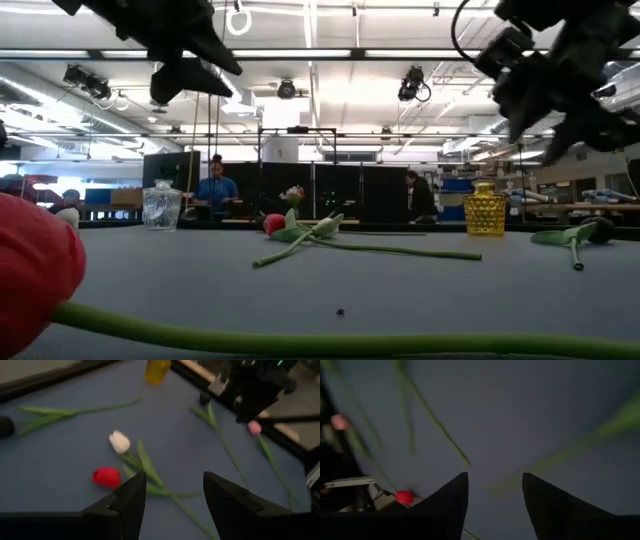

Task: Sort flowers into vase by color
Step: Put the right pink flower into the yellow vase

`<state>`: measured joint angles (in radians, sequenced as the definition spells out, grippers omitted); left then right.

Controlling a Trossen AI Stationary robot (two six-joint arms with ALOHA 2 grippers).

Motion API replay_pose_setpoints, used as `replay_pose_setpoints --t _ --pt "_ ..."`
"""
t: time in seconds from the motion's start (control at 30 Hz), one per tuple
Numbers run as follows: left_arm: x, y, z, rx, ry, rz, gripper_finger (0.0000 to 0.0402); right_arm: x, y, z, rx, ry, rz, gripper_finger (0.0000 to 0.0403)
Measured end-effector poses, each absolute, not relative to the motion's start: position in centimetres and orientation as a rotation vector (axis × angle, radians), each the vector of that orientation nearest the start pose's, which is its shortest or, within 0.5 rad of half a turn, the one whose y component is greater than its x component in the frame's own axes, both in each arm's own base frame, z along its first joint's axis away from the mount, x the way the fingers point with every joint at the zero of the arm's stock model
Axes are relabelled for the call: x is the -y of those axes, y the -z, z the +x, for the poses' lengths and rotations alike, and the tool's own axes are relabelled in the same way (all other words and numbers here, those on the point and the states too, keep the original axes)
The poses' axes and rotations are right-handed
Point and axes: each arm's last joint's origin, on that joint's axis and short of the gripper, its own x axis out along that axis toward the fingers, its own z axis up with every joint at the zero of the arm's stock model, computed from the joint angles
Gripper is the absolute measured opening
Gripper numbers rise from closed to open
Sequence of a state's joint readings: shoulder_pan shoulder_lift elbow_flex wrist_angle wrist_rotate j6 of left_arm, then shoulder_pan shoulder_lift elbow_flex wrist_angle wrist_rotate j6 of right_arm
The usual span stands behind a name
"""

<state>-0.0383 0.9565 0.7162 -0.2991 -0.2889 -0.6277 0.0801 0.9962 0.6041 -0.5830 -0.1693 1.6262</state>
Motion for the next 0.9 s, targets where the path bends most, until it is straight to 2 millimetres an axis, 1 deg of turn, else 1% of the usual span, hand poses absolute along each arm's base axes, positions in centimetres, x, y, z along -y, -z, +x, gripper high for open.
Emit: replay_pose_setpoints --t 0.07,0.27,0.43,0.57,0.67,0.77,0.83,0.9 --pt "-0.1 -26.7 20.0 -0.480 -0.413 -0.504 0.0204 -2.8 -20.6 17.5 -0.964 0.666 1.555 0.0190" --pt "-0.2 -26.5 19.9 -0.502 -0.414 -0.457 0.0204 -5.2 -20.1 17.0 -1.028 0.773 1.659 0.0186" --pt "-0.2 -26.5 19.9 -0.512 -0.400 -0.409 0.0204 -6.6 -19.6 16.5 -1.181 0.827 1.718 0.0185" --pt "-0.2 -26.5 19.9 -0.522 -0.397 -0.390 0.0204 -7.5 -19.3 16.5 -1.207 0.873 1.763 0.0185" --pt "-0.2 -26.4 19.8 -0.523 -0.403 -0.415 0.0204 -8.4 -19.3 17.2 -1.192 0.814 1.810 0.0185" --pt "0.0 -26.3 19.8 -0.529 -0.403 -0.438 0.0204 -10.0 -19.3 17.8 -1.194 0.732 1.857 0.0185" --pt "0.2 -26.2 19.7 -0.543 -0.398 -0.432 0.0204 -11.2 -19.0 18.2 -1.235 0.679 1.867 0.0185" --pt "0.3 -26.1 19.6 -0.561 -0.396 -0.427 0.0204 -12.4 -18.8 18.5 -1.316 0.669 1.859 0.0185"
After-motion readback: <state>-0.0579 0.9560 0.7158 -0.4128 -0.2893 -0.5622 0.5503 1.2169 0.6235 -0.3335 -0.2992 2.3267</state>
